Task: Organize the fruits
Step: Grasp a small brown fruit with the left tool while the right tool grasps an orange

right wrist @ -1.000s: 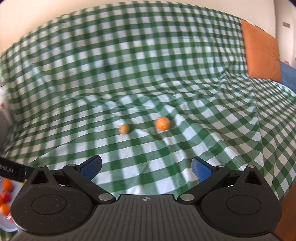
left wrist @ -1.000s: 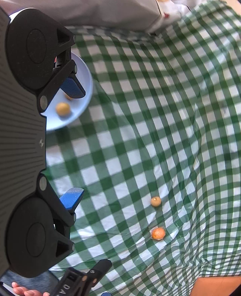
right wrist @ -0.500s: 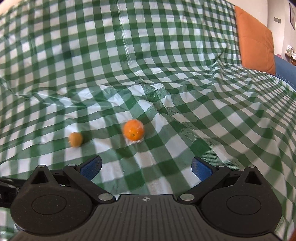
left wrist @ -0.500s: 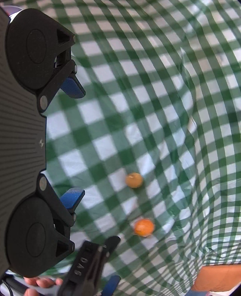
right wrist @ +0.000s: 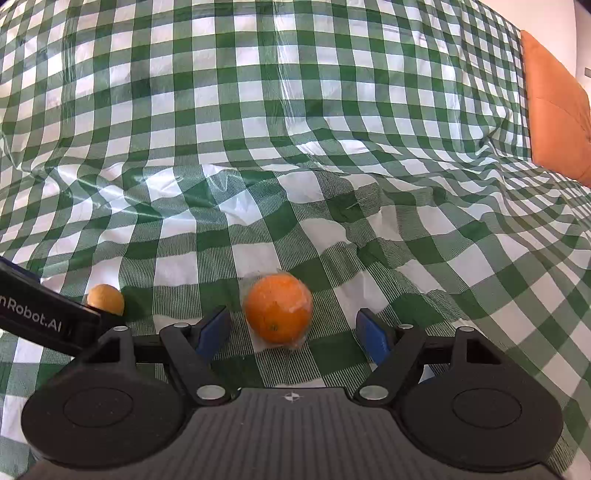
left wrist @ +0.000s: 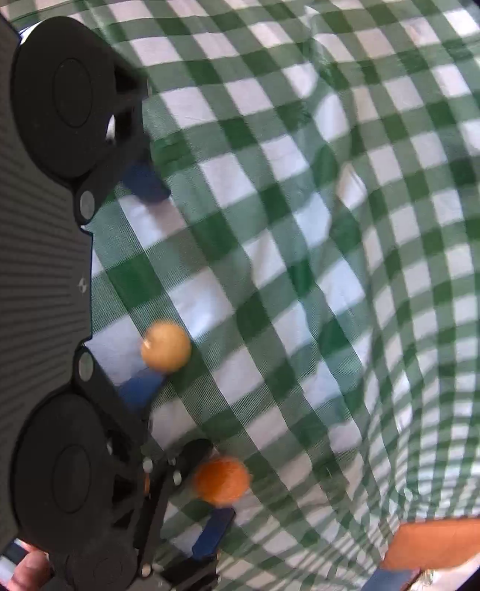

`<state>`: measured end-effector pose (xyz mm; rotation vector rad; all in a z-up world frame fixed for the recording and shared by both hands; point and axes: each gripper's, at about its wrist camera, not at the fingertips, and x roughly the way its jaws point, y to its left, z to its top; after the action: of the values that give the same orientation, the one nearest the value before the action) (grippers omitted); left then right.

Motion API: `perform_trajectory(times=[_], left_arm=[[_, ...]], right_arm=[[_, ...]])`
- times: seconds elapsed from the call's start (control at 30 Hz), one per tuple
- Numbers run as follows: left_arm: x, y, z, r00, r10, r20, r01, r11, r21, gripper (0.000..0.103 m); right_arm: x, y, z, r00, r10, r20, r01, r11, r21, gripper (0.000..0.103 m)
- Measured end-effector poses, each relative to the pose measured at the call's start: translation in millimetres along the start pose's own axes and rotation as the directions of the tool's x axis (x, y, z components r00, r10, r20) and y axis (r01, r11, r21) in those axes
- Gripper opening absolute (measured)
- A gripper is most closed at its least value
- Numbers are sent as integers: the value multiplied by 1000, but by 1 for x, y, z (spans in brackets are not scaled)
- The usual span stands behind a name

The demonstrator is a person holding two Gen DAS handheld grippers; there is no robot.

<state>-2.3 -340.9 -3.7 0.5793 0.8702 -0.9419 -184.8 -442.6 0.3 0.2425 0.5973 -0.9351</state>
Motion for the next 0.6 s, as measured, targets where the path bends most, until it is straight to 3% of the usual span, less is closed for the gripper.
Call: perform_trajectory(times=[0.03, 0.07, 0.1, 0.27, 0.4, 0.5, 0.6], left_arm=[[-4, -5, 1, 1000, -4, 18, 3, 1000, 29, 40], [-7, -9, 3, 1000, -19, 17, 18, 999, 51, 31], [-10, -11, 3, 999, -37, 12, 36, 998, 47, 31], [-39, -14, -5, 999, -32, 16, 31, 999, 41, 31], [-86, -2, -32, 1000, -1, -9, 1, 1000, -6, 31], [-131, 12, -69, 998, 42, -45, -44, 998, -38, 31], [-176, 29, -113, 992, 84, -93, -91, 993, -75, 31]], right_arm=[[0, 1, 0, 1000, -1, 4, 1, 1000, -5, 67], [-1, 3, 0, 1000, 0, 9, 0, 1000, -11, 53], [-3, 4, 0, 1000, 8, 15, -8, 1000, -16, 38], [-13, -12, -1, 997, -49, 53, 46, 997, 68, 38], [-42, -20, -1, 991, -111, 70, 103, 989, 109, 38], [-85, -22, 4, 991, -91, 97, 78, 988, 136, 38], [-141, -12, -2, 992, -30, 123, 18, 996, 91, 38]])
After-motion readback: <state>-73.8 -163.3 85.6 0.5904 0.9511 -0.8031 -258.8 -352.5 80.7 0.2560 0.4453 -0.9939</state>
